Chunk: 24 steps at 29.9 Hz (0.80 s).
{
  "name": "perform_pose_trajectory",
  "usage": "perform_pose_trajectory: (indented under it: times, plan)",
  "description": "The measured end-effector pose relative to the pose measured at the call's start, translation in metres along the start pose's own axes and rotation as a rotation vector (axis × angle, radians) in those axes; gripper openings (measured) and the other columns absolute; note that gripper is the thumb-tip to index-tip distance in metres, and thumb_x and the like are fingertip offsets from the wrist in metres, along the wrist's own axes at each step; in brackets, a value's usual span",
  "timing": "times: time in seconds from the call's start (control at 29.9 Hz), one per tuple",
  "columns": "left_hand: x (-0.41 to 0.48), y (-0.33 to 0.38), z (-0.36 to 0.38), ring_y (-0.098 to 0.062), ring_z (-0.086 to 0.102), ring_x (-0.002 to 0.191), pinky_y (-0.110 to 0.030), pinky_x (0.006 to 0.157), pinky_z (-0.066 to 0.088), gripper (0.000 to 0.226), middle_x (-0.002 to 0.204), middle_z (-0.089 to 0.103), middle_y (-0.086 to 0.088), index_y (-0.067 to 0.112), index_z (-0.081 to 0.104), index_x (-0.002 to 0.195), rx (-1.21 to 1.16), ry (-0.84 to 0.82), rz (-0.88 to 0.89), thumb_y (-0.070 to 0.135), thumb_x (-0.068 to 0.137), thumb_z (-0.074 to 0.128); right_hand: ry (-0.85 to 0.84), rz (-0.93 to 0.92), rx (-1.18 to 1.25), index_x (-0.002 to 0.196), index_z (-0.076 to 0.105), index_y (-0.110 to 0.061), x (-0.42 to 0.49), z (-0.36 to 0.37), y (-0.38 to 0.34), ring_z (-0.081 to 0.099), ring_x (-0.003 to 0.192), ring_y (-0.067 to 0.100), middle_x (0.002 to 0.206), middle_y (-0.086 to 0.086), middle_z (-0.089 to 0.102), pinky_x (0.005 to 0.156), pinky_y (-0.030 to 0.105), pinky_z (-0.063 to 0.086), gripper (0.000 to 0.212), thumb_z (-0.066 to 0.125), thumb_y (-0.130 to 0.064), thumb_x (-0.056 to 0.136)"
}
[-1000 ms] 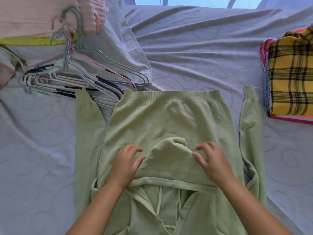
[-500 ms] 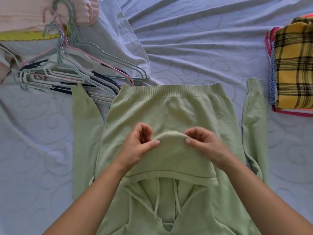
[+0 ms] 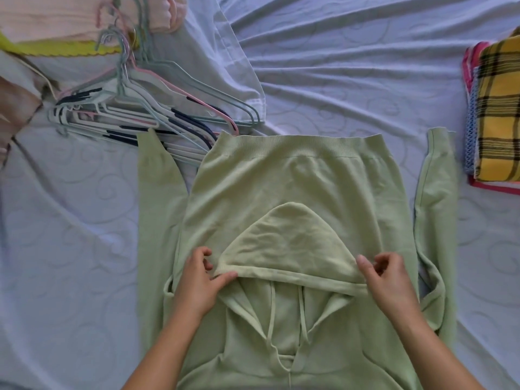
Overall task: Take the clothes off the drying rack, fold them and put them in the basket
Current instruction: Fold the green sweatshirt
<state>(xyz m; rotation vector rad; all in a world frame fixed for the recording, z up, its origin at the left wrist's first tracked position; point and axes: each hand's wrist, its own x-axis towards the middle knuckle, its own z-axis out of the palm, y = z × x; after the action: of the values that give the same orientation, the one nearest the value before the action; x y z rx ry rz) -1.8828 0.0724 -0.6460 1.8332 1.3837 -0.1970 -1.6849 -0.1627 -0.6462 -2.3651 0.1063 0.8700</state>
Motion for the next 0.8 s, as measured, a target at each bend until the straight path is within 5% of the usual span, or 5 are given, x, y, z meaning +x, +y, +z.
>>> perform_pose_trajectory:
  times: [0.17, 0.3, 0.4, 0.67, 0.8]
  plan:
    - [-0.014, 0.011, -0.004, -0.017, 0.053, 0.078, -0.028, 0.069, 0.039, 0.028, 0.091, 0.048, 0.004, 0.019, 0.057, 0.106, 0.199, -0.013, 0.188, 0.011, 0.081, 0.066, -0.189, 0.282, 0.326, 0.078, 0.054, -0.009, -0.022, 0.002, 0.018, 0.043, 0.051, 0.01, 0.066, 0.001, 0.05, 0.042, 0.018, 0.033, 0.032, 0.056, -0.039, 0.089]
    - [-0.019, 0.042, -0.002, -0.013, 0.052, 0.063, -0.026, 0.061, 0.049, 0.034, 0.079, 0.053, -0.002, 0.027, 0.051, 0.089, -0.425, -0.057, 0.095, -0.005, 0.08, 0.063, -0.18, 0.251, 0.447, 0.07, 0.054, -0.011, -0.027, 0.002, 0.011, 0.038, 0.05, 0.01, 0.06, 0.0, 0.045, 0.043, 0.017, 0.032, 0.024, 0.06, -0.025, 0.088]
    - [-0.024, 0.059, 0.021, -0.012, 0.06, 0.094, -0.021, 0.081, 0.051, 0.044, 0.108, 0.052, -0.001, 0.022, 0.043, 0.113, -0.775, -0.222, 0.051, -0.006, 0.083, 0.06, -0.161, 0.246, 0.47, 0.076, 0.057, -0.01, -0.031, 0.005, 0.004, 0.049, 0.067, 0.015, 0.072, 0.004, 0.054, 0.06, 0.027, 0.04, 0.019, 0.061, -0.025, 0.088]
    - [-0.038, -0.004, 0.062, -0.013, 0.042, 0.12, -0.025, 0.1, 0.035, 0.043, 0.132, 0.047, 0.002, 0.02, 0.044, 0.128, 0.348, 0.16, 0.84, 0.027, 0.086, 0.041, -0.119, 0.174, 0.595, 0.091, 0.05, -0.014, -0.04, 0.002, -0.01, 0.051, 0.054, 0.014, 0.074, 0.007, 0.054, 0.041, 0.018, 0.04, 0.01, 0.06, -0.014, 0.088]
    - [-0.041, -0.024, 0.066, -0.017, 0.04, 0.127, -0.034, 0.1, 0.041, 0.062, 0.138, 0.044, -0.005, 0.019, 0.037, 0.136, 0.373, 0.071, 0.611, 0.056, 0.086, 0.034, -0.108, 0.044, 0.666, 0.098, 0.052, -0.023, -0.047, 0.004, -0.021, 0.049, 0.047, 0.007, 0.072, 0.005, 0.05, 0.042, 0.018, 0.041, 0.013, 0.057, -0.013, 0.09]
